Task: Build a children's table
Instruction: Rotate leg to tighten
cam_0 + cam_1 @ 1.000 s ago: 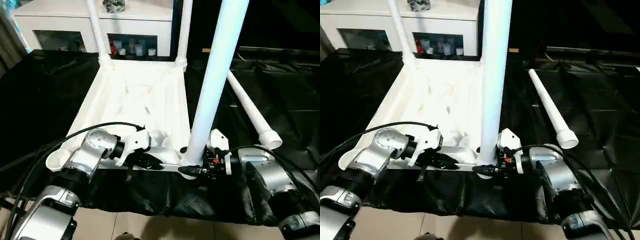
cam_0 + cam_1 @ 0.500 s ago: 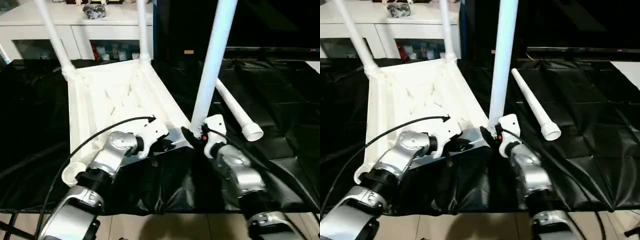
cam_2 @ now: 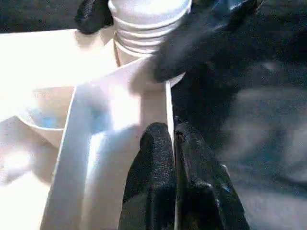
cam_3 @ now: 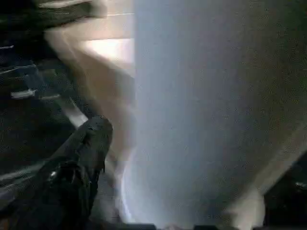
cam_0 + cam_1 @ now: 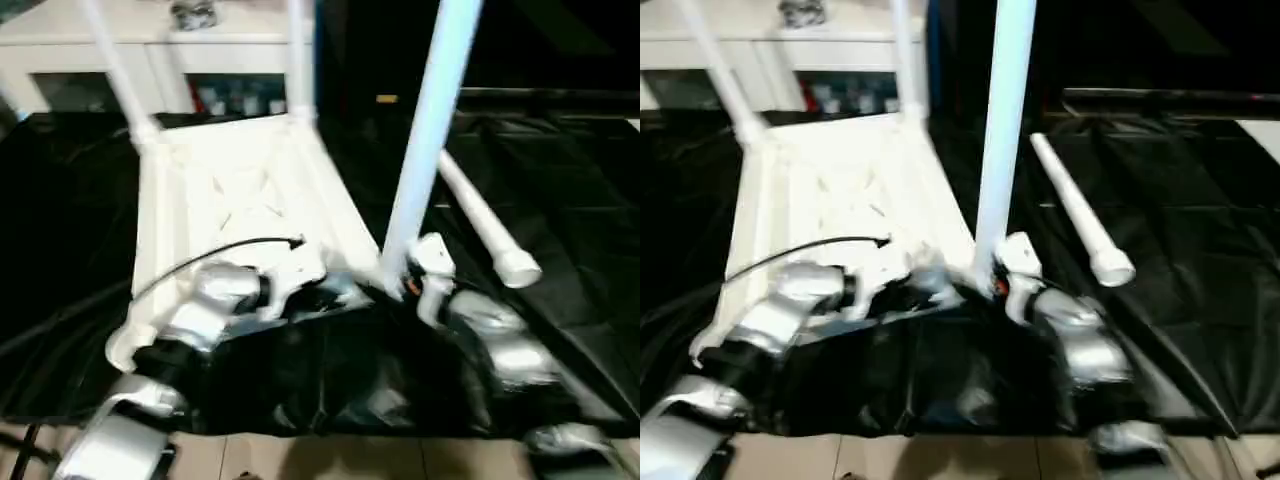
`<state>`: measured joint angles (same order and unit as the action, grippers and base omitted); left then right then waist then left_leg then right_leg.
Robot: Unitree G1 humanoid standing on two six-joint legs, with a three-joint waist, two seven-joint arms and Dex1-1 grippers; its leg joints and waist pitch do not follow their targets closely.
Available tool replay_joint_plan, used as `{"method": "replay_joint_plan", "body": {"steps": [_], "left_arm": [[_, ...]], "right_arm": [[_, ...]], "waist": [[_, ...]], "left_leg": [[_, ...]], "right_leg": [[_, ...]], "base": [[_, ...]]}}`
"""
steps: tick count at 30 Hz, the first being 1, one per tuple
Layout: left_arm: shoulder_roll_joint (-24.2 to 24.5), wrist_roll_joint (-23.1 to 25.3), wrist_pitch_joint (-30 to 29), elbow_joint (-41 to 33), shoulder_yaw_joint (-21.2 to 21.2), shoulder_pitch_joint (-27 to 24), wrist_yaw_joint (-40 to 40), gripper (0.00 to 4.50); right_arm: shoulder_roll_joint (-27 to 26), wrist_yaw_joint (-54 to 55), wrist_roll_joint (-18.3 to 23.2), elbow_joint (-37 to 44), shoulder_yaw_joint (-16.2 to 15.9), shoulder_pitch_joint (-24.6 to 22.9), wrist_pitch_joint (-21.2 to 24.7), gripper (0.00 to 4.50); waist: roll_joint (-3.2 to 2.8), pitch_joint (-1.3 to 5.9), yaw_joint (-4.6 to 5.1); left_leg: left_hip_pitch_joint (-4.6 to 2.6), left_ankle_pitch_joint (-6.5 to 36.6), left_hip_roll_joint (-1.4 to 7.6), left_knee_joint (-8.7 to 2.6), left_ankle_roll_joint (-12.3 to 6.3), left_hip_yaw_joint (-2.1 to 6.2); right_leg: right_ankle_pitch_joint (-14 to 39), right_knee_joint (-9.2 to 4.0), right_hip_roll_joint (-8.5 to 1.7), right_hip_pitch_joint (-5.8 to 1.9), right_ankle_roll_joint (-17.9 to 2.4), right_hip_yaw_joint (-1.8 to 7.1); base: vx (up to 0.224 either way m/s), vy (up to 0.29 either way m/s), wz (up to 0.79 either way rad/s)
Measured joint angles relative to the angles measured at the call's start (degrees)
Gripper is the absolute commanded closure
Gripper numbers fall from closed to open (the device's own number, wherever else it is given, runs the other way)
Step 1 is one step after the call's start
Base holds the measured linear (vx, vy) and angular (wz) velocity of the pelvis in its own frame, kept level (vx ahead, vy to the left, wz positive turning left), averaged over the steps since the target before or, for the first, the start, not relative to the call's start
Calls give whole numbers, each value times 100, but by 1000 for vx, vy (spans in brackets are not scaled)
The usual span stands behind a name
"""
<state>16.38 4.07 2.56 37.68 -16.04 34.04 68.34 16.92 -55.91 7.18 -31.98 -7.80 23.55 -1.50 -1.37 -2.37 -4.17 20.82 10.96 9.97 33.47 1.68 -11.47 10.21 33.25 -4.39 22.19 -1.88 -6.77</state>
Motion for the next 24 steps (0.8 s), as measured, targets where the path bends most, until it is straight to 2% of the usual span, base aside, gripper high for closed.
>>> {"method": "replay_joint_plan", "body": {"steps": [3,7,8,11,12,13,17,18,24], "left_arm": [[91,-33,92,15,-18,0,340,450],[183,-112,152,34,-65,0,663,450],[219,-146,167,34,-82,-1,768,450],[269,-198,208,46,-117,-1,954,450],[277,-202,245,64,-118,-1,983,450],[281,-205,270,82,-116,-1,1001,450],[291,-209,297,97,-116,0,1086,450],[293,-211,300,109,-115,2,1090,450],[285,-216,300,152,-111,15,1064,450]], "right_arm": [[246,-646,49,173,-171,-87,-26,51],[437,-1191,125,220,-298,-83,-9,51],[474,-1340,139,252,-344,-82,-5,75],[492,-1536,197,256,-353,-70,84,88],[492,-1592,211,256,-355,-65,110,88],[487,-1618,227,256,-360,-62,131,120],[478,-1656,246,256,-358,-60,175,129],[479,-1664,254,261,-357,-60,208,159],[394,-1566,323,331,-307,-111,388,178]], "waist": [[0,0,-109],[5,-2,-156],[10,-3,-166],[12,-3,-196],[13,-3,-205],[13,-3,-210],[12,-2,-233],[12,-2,-231],[10,-1,-234]], "left_leg": [[14,5,0,15,2,-1],[21,13,3,24,15,-8],[22,13,3,25,15,-8],[23,12,3,24,14,-7],[23,12,3,24,13,-7],[22,12,3,24,13,-7],[22,12,3,25,14,-7],[21,12,3,25,14,-6],[18,13,3,28,15,-6]], "right_leg": [[-1,0,-1,1,0,3],[-1,2,-1,-5,0,14],[-1,2,-1,-5,0,14],[0,2,-1,-4,1,14],[0,3,-1,-4,1,13],[0,4,-1,-4,1,13],[0,6,-1,-4,2,13],[0,6,-1,-4,2,13],[0,13,-1,-6,2,13]], "base": [[0,0,0],[0,0,0],[0,0,0],[0,0,0],[0,0,0],[0,0,0],[0,0,0],[0,0,0],[0,0,0]]}}
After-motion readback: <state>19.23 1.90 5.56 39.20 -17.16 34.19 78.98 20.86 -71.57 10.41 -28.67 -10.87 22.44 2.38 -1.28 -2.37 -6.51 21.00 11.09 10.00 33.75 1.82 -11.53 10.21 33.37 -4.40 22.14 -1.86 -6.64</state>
